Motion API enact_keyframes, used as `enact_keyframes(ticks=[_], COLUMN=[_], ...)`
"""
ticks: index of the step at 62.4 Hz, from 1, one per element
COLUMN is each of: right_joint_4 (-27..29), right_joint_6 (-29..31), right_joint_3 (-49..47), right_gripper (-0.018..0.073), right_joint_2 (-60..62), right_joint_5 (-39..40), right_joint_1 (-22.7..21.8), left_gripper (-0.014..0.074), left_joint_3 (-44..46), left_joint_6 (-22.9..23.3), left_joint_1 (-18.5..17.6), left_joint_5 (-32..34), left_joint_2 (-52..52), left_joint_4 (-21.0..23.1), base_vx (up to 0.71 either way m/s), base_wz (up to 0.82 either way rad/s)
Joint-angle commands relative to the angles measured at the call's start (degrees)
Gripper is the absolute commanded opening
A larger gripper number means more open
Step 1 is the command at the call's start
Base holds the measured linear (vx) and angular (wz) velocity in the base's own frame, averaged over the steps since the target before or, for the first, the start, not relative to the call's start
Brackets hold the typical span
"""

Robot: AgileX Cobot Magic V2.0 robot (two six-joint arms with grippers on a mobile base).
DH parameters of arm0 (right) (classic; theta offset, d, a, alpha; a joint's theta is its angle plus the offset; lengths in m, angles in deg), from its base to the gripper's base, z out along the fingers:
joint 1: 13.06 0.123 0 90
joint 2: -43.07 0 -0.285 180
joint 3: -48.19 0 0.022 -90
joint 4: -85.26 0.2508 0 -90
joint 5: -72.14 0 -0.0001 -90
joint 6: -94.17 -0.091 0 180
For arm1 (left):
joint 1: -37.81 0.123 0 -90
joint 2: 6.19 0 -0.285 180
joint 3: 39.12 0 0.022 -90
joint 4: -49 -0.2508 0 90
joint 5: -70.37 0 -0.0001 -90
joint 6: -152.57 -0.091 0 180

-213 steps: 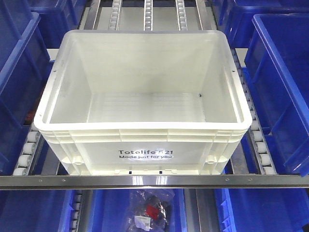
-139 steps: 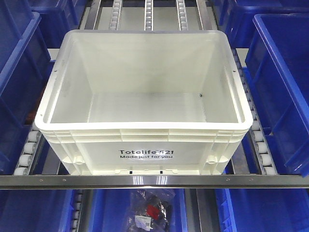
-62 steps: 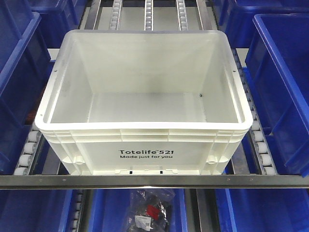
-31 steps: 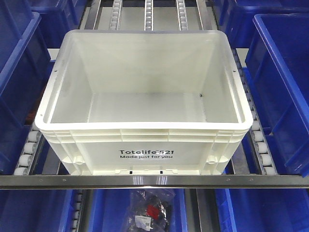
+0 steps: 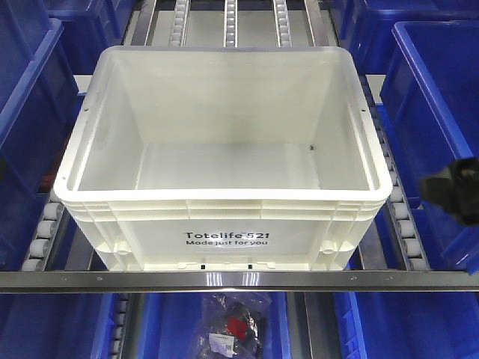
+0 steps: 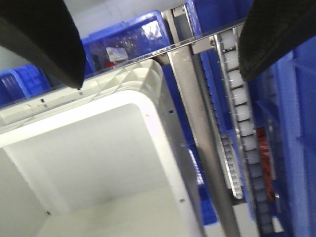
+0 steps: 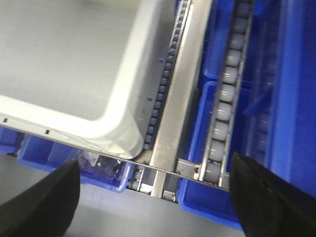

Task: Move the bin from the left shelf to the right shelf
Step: 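Lower both grippers onto the side rims of the white tote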

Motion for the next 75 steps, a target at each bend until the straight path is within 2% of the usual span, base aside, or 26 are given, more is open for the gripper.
enact_keyframes(ticks=[1, 10, 19, 24, 32, 36, 40, 51, 61, 75], right_joint_4=[0.75, 0.66, 0.32, -1.7, -7.27, -8.12, -8.05, -8.0, -8.11, -8.81], right_joint_6=[0.46, 0.42, -0.92, -2.44, -8.19, -10.51, -11.95, -15.18, -16.41, -18.03], right_joint_3=[-4.59, -9.59, -15.18, -18.11, -22.64, -24.87, -27.01, -32.53, -37.55, -41.45], right_gripper=[0.0589, 0.0589, 0.0589, 0.0589, 0.0589, 0.0589, 0.0589, 0.0589, 0.0589, 0.0589], right_joint_2=[-3.03, -9.38, -15.53, -18.73, -23.53, -25.67, -27.65, -32.71, -37.33, -43.0], right_joint_5=[2.35, 1.56, -0.89, -1.95, -3.66, -4.81, -5.27, -5.5, -7.69, -9.18], right_joint_1=[1.64, 4.1, 4.61, 4.61, 4.61, 4.61, 4.61, 4.61, 4.61, 4.46], left_gripper=[0.0591, 0.0591, 0.0591, 0.0591, 0.0591, 0.0591, 0.0591, 0.0591, 0.0591, 0.0591], left_joint_3=[2.73, 4.8, 7.89, 10.52, 16.01, 18.9, 21.28, 26.58, 30.42, 32.27], left_joint_6=[-1.32, -2.48, -1.71, 0.61, 11.04, 15.67, 18.29, 22.02, 23.33, 26.73], left_joint_1=[-1.39, -4.08, -7.92, -9.09, -9.34, -9.34, -9.34, -9.34, -9.34, -9.34], left_joint_5=[2.49, 2.54, 2.31, 2.48, 2.6, 2.6, 2.53, 1.79, 1.33, 1.55], left_joint_2=[3.21, 9.98, 16.67, 20.22, 25.86, 28.5, 31.4, 37.69, 42.77, 47.09], left_joint_4=[2.4, 3.86, -0.05, -3.63, -11.22, -13.68, -15.09, -16.16, -16.38, -21.87], base_vx=[0.0, 0.0, 0.0, 0.0, 0.0, 0.0, 0.0, 0.0, 0.0, 0.0], base_wz=[0.0, 0.0, 0.0, 0.0, 0.0, 0.0, 0.0, 0.0, 0.0, -0.01])
